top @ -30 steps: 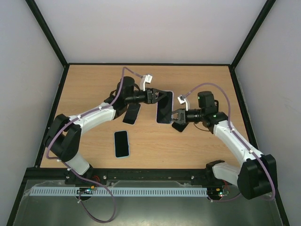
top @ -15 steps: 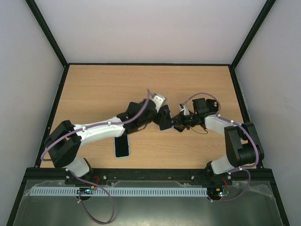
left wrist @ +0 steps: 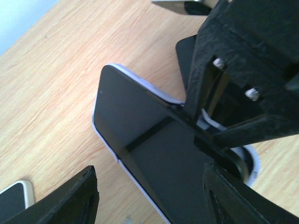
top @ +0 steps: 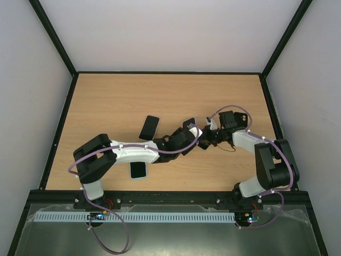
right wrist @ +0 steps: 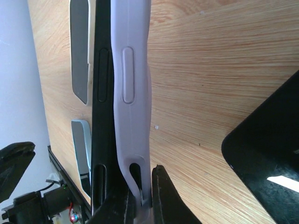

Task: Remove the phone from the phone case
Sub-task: Remove the phone case from the phone.

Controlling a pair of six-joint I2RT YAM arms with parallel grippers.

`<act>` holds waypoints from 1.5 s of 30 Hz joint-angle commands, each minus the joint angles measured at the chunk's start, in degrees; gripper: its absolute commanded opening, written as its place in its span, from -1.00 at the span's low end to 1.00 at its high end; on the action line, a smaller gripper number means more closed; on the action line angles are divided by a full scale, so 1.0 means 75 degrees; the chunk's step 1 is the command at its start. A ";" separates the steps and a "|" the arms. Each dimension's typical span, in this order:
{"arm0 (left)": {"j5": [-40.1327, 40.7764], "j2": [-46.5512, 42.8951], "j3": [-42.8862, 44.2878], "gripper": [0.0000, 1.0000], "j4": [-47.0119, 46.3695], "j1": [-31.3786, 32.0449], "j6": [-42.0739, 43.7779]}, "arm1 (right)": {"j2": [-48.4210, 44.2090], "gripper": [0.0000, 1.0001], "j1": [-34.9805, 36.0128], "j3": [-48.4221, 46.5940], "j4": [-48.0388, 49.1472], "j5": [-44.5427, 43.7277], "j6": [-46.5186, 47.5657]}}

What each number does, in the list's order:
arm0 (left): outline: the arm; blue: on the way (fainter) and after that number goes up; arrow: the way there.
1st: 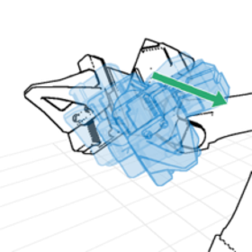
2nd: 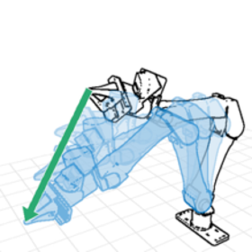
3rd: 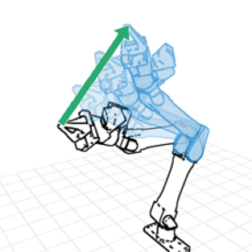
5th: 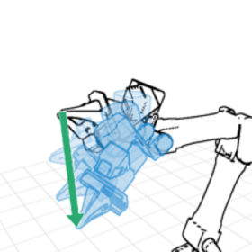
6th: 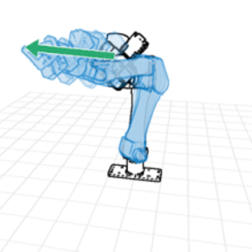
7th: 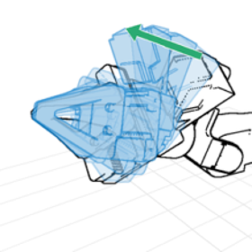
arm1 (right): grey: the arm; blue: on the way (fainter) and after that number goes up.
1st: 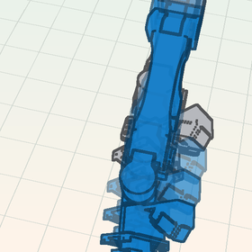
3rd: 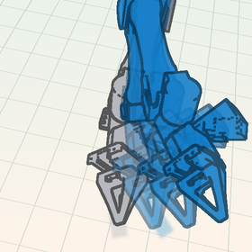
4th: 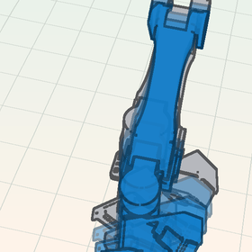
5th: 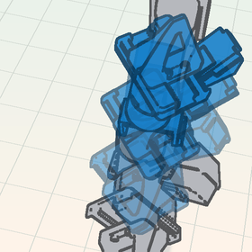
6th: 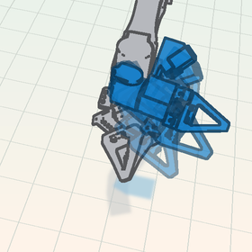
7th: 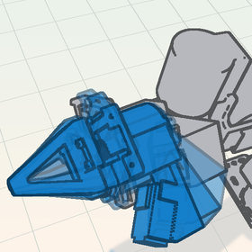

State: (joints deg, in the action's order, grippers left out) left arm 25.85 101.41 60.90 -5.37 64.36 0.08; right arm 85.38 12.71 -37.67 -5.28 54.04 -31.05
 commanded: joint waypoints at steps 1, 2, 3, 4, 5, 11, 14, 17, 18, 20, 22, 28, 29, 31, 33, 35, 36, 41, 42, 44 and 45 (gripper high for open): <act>0.0724 0.0306 0.0425 0.22 0.0200 0.0136 0.0463 | -0.0196 -0.96 -0.0029 -0.0134 0.0376 0.0201 -0.0070; 0.0759 0.0361 0.0468 0.22 0.0209 0.0148 0.0488 | -0.0188 -0.96 -0.0023 -0.0139 0.0373 0.0217 -0.0068; 0.0790 0.0417 0.0498 0.22 0.0211 0.0149 0.0508 | -0.0182 -0.96 -0.0025 -0.0143 0.0355 0.0231 -0.0059; 0.0788 0.0447 0.0529 0.22 0.0212 0.0160 0.0532 | -0.0173 -0.96 -0.0020 -0.0145 0.0339 0.0243 -0.0056; 0.0734 0.0468 0.0548 0.22 0.0203 0.0177 0.0564 | -0.0170 -0.96 -0.0025 -0.0145 0.0340 0.0248 -0.0047; 0.0412 0.0048 0.0312 0.23 -0.0252 0.0362 0.0627 | -0.0072 -0.96 -0.0030 -0.0186 0.0286 0.0224 0.0000; 0.0174 -0.0067 0.0349 0.23 -0.0111 0.0384 0.0499 | -0.0064 -0.96 -0.0041 -0.0182 0.0245 0.0208 0.0026; -0.0086 0.0072 0.0436 0.22 0.0066 0.0384 0.0380 | -0.0035 -0.96 -0.0036 -0.0174 0.0252 0.0222 0.0026; -0.0074 0.0171 0.0464 0.21 0.0122 0.0394 0.0386 | -0.0039 -0.96 -0.0042 -0.0186 0.0255 0.0249 0.0026; 0.0066 0.0352 0.0452 0.20 0.0210 0.0406 0.0422 | -0.0069 -0.96 -0.0032 -0.0214 0.0247 0.0257 0.0028; 0.0427 0.0490 0.0452 0.16 0.0351 0.0407 0.0424 | -0.0087 -0.96 -0.0041 -0.0188 0.0257 0.0260 0.0044; 0.1657 0.0631 0.0399 0.07 0.0383 0.0387 0.0698 | -0.0029 -0.96 -0.0034 -0.0203 0.0174 0.0475 0.0097; 0.1870 0.0710 0.0411 0.07 0.0374 0.0384 0.0745 | -0.0038 -0.96 -0.0034 -0.0189 0.0176 0.0584 0.0097; 0.2382 0.0884 0.0449 0.17 0.0305 0.0390 0.0855 | -0.0034 -0.96 -0.0036 -0.0163 0.0176 0.0860 0.0097; 0.2800 0.1055 0.0415 0.27 0.0086 0.0390 0.1033 | -0.0030 -0.96 -0.0032 -0.0124 0.0160 0.1066 0.0128; 0.2955 0.1191 0.0324 0.27 -0.0352 0.0376 0.1288 | -0.0035 -0.96 -0.0039 -0.0152 0.0077 0.1244 0.0193; 0.3064 0.1288 0.0297 0.25 -0.0531 0.0354 0.1393 | -0.0046 -0.96 -0.0035 -0.0183 0.0015 0.1305 0.0227; 0.3394 0.1378 0.0561 -0.23 -0.0758 0.0264 0.1598 | -0.0201 -0.96 -0.0031 -0.0169 -0.0169 0.1060 0.0406; 0.3355 0.1288 0.0573 -0.35 -0.0830 0.0228 0.1606 | -0.0215 -0.96 -0.0041 -0.0169 -0.0226 0.0945 0.0447; 0.3329 0.1036 0.0590 -0.56 -0.0952 0.0162 0.1535 | -0.0248 -0.96 -0.0040 -0.0194 -0.0303 0.0733 0.0546; 0.3300 0.0970 0.0584 -0.66 -0.1003 0.0120 0.1416 | -0.0266 -0.96 -0.0038 -0.0229 -0.0342 0.0619 0.0600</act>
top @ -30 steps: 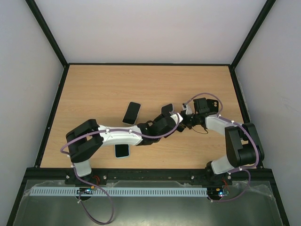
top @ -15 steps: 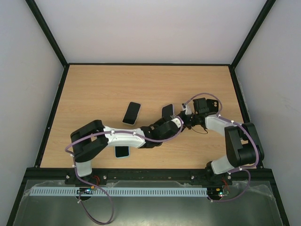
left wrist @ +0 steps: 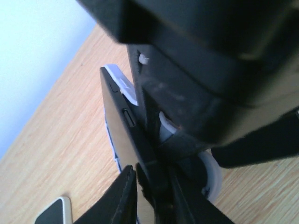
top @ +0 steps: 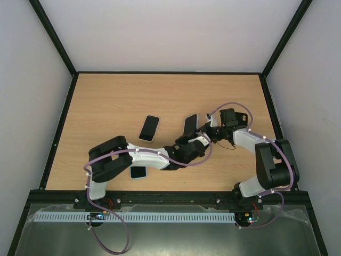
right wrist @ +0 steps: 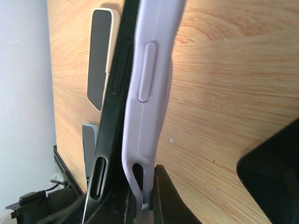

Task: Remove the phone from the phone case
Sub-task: Remove the phone case from the phone.

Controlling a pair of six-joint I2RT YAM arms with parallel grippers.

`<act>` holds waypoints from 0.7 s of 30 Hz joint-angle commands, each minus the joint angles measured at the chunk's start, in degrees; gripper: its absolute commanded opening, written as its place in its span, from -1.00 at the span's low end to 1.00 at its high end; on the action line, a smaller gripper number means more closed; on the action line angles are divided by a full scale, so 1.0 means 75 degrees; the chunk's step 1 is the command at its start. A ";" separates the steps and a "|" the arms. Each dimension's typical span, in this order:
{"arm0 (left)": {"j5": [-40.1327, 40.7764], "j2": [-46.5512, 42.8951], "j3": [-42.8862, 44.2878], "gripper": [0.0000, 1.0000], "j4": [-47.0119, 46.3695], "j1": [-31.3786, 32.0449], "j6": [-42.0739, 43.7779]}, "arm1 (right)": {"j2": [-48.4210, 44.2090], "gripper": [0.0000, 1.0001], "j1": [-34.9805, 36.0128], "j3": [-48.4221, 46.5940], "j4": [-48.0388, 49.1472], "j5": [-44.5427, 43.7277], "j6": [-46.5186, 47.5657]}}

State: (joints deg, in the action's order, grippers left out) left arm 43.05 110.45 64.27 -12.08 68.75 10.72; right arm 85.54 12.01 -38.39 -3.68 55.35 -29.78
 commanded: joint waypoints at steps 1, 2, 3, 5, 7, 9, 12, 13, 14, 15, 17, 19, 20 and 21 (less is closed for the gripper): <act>0.0945 -0.0390 0.0112 -0.76 -0.0131 -0.0531 -0.0192 | -0.0303 -0.96 0.0053 -0.0156 -0.0592 0.0296 0.0493; 0.0828 -0.0509 0.0085 -0.84 -0.0147 -0.0609 -0.0390 | -0.0298 -0.96 0.0051 -0.0199 -0.0633 0.0099 0.0561; 0.0698 -0.0622 0.0037 -0.91 -0.0156 -0.0681 -0.0680 | -0.0281 -0.96 0.0052 -0.0246 -0.0744 -0.0122 0.0622; 0.0435 -0.0829 -0.0003 -0.95 -0.0180 -0.0799 -0.0957 | -0.0222 -0.96 0.0057 -0.0343 -0.0950 -0.0643 0.0763; 0.0342 -0.1012 0.0014 -0.95 -0.0159 -0.0812 -0.1096 | -0.0192 -0.96 0.0057 -0.0387 -0.1094 -0.1344 0.0901; 0.0226 -0.1239 -0.0001 -0.95 -0.0183 -0.0819 -0.1213 | -0.0179 -0.96 0.0056 -0.0437 -0.1227 -0.2074 0.1069; 0.0059 -0.1507 0.0023 -0.95 -0.0117 -0.0817 -0.1403 | -0.0249 -0.96 0.0059 -0.0524 -0.1369 -0.3051 0.1171; 0.0002 -0.1580 0.0035 -0.95 -0.0059 -0.0818 -0.1450 | -0.0294 -0.96 0.0056 -0.0552 -0.1372 -0.3248 0.1166; -0.0006 -0.1662 0.0043 -0.95 -0.0022 -0.0811 -0.1479 | -0.0341 -0.96 0.0052 -0.0579 -0.1372 -0.3306 0.1167; 0.0047 -0.1752 0.0019 -0.95 -0.0006 -0.0794 -0.1487 | -0.0399 -0.96 0.0054 -0.0637 -0.1387 -0.3388 0.1165; 0.0153 -0.1940 -0.0100 -0.95 -0.0043 -0.0784 -0.1445 | -0.0513 -0.96 0.0050 -0.0828 -0.1513 -0.3747 0.1231; 0.0216 -0.2145 -0.0302 -0.95 -0.0072 -0.0787 -0.1422 | -0.0593 -0.96 -0.0135 -0.1084 -0.1678 -0.3932 0.1392; 0.0270 -0.2165 -0.0396 -0.95 -0.0065 -0.0783 -0.1396 | -0.0599 -0.96 -0.0360 -0.1239 -0.1804 -0.3845 0.1555; 0.0338 -0.2144 -0.0440 -0.95 0.0018 -0.0783 -0.1354 | -0.0578 -0.96 -0.0548 -0.1398 -0.1917 -0.3767 0.1757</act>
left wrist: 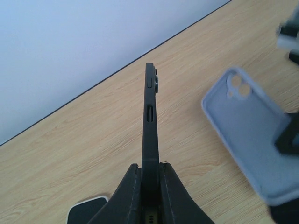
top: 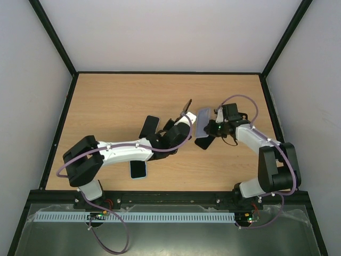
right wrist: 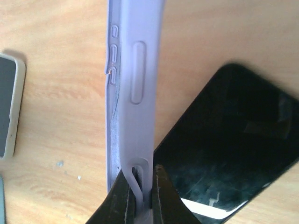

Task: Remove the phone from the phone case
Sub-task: Place the phone at the center of the board, then place the phone case at the center of the board.

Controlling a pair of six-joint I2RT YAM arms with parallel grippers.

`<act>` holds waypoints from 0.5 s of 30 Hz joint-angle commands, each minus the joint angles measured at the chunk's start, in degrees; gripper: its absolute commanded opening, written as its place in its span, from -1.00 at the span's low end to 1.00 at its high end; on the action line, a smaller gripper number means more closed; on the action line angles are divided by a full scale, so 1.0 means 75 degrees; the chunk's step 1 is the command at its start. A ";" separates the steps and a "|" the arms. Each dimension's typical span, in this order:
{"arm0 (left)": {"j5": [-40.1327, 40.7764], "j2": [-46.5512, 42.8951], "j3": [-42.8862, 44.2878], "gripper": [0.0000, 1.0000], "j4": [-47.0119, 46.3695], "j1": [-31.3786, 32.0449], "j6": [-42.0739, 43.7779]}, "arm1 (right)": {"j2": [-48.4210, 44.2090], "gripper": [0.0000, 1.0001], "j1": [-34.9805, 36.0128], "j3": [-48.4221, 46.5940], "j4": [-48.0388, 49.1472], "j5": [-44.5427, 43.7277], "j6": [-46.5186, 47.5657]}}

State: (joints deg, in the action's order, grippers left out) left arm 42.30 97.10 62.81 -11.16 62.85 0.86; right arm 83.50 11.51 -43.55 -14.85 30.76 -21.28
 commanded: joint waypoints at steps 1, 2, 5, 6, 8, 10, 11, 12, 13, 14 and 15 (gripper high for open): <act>0.0491 -0.0282 -0.0271 -0.95 -0.0011 0.0000 0.0039 | -0.0256 -0.96 -0.0651 -0.0905 -0.0556 -0.0511 0.0864; 0.0525 -0.0203 -0.0277 -0.95 0.0063 0.0008 0.0140 | -0.0204 -0.96 -0.0841 -0.1097 -0.0676 -0.0553 0.1118; 0.0812 0.0114 -0.0321 -0.95 0.0174 0.0145 0.0511 | 0.0029 -0.96 -0.1632 -0.1648 -0.0952 -0.0364 0.1867; 0.0942 0.0229 -0.0326 -0.95 0.0171 0.0202 0.0666 | 0.0095 -0.96 -0.1927 -0.1764 -0.0989 -0.0277 0.2070; 0.1167 0.0518 -0.0248 -0.95 0.0206 0.0302 0.0954 | 0.0276 -0.96 -0.2386 -0.1980 -0.1060 -0.0254 0.2416; 0.1206 0.0743 -0.0253 -0.95 0.0138 0.0385 0.1279 | 0.0583 -0.96 -0.2590 -0.2246 -0.1275 -0.0524 0.2971; 0.1212 0.0866 -0.0279 -0.95 0.0075 0.0425 0.1457 | 0.0746 -0.96 -0.2637 -0.2354 -0.1412 -0.0631 0.3157; 0.1250 0.0966 -0.0302 -0.95 0.0031 0.0484 0.1596 | 0.0901 -0.96 -0.2692 -0.2459 -0.1504 -0.0687 0.3311; 0.1275 0.1090 -0.0325 -0.95 -0.0014 0.0534 0.1757 | 0.1027 -0.96 -0.2738 -0.2516 -0.1593 -0.0713 0.3438; 0.1357 0.1231 -0.0334 -0.95 -0.0051 0.0608 0.1921 | 0.1137 -0.96 -0.2768 -0.2539 -0.1623 -0.0735 0.3549; 0.1461 0.1382 -0.0332 -0.95 -0.0093 0.0679 0.2069 | 0.1229 -0.96 -0.2776 -0.2546 -0.1624 -0.0747 0.3632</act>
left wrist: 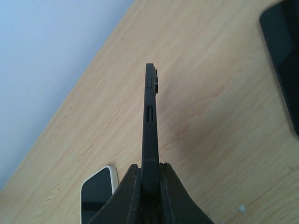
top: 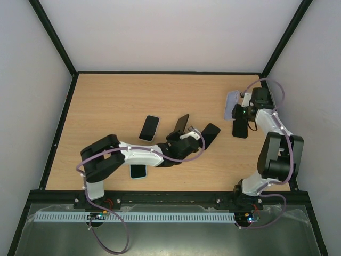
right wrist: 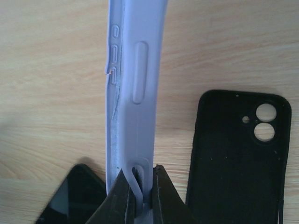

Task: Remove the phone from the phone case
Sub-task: Place the phone case at the center of the board.

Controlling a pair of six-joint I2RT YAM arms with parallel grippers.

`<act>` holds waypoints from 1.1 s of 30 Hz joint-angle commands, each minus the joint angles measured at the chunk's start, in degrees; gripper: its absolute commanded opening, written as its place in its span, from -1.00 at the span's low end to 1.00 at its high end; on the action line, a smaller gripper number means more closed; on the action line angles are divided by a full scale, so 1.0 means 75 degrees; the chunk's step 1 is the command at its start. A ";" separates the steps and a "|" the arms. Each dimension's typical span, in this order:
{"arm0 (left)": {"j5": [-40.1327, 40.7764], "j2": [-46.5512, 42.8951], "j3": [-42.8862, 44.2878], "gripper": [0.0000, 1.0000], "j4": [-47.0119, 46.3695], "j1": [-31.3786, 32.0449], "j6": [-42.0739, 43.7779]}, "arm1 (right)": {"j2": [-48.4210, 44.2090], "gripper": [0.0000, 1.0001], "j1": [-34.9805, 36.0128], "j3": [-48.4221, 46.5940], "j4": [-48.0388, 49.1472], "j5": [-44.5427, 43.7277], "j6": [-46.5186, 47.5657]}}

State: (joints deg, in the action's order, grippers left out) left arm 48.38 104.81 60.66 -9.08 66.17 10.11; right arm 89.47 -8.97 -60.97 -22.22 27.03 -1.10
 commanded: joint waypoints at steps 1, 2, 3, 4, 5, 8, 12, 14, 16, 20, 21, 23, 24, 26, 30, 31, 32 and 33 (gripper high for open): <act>0.0745 0.0498 -0.0039 -0.95 -0.0397 0.0307 0.0963 | 0.0538 -0.96 -0.0056 -0.0224 -0.0636 -0.0254 0.0979; 0.0772 0.0625 -0.0031 -0.95 -0.0408 0.0359 0.1033 | 0.0650 -0.96 -0.0057 -0.0220 -0.0622 -0.0246 0.0995; 0.0757 0.0749 0.0009 -0.95 -0.0393 0.0390 0.1021 | 0.0785 -0.96 -0.0058 -0.0250 -0.0635 -0.0209 0.1003; 0.0692 0.0831 0.0055 -0.93 -0.0323 0.0409 0.0891 | 0.0954 -0.96 -0.0061 -0.0319 -0.0704 -0.0119 0.1003; 0.0583 0.0891 0.0085 -0.90 -0.0211 0.0408 0.0797 | 0.1149 -0.96 -0.0058 -0.0418 -0.0780 -0.0016 0.1007; 0.0130 0.0915 0.0205 -0.74 0.0092 0.0411 0.0324 | 0.1863 -0.96 -0.0058 -0.0744 -0.0941 0.0173 0.0983; -0.0416 0.0828 0.0162 -0.51 0.0243 0.0352 -0.0184 | 0.2419 -0.94 -0.0058 -0.1020 -0.0845 0.0432 0.0900; -0.0613 0.0721 0.0163 -0.31 0.0414 0.0311 -0.0574 | 0.2511 -0.67 -0.0058 -0.1056 -0.0801 0.0526 0.0882; -0.0829 0.0530 0.0125 -0.02 0.0608 0.0247 -0.1086 | 0.2514 -0.38 -0.0058 -0.1069 -0.0802 0.0475 0.0918; -0.1691 -0.0092 -0.0232 0.44 0.0689 -0.0045 -0.2601 | 0.2549 0.01 -0.0058 -0.0966 -0.0880 0.0758 0.1484; -0.1857 -0.0281 -0.0315 0.49 0.0693 -0.0110 -0.2930 | 0.2605 0.07 -0.0058 -0.0973 -0.0953 0.0872 0.1584; -0.1931 -0.0563 -0.0456 0.56 0.0728 -0.0166 -0.3375 | 0.2746 0.18 -0.0058 -0.1026 -0.1096 0.1230 0.1708; -0.1942 -0.0719 -0.0513 0.58 0.0745 -0.0181 -0.3487 | 0.2788 0.23 -0.0058 -0.1069 -0.1113 0.1388 0.1703; -0.1938 -0.0970 -0.0591 0.59 0.0889 -0.0240 -0.3629 | 0.2858 0.30 -0.0058 -0.1146 -0.1082 0.1538 0.1598; -0.1880 -0.1413 -0.0307 0.64 0.1894 -0.0656 -0.4342 | 0.2557 0.30 -0.0058 -0.1154 -0.1006 0.1314 0.1290; -0.1870 -0.1488 -0.0189 0.69 0.2273 -0.0821 -0.4602 | 0.2295 0.30 -0.0058 -0.1108 -0.1024 0.1240 0.1266; -0.1920 -0.1529 -0.0038 0.75 0.2672 -0.1057 -0.4897 | 0.2076 0.30 -0.0058 -0.1079 -0.1075 0.1221 0.1267; -0.2059 -0.1565 0.0088 0.82 0.3113 -0.1317 -0.5150 | 0.1846 0.31 -0.0058 -0.1085 -0.1166 0.1167 0.1266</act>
State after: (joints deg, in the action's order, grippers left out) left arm 34.15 95.26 58.00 2.44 61.58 -19.14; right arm 109.01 -9.63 -68.66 -28.38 36.25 9.28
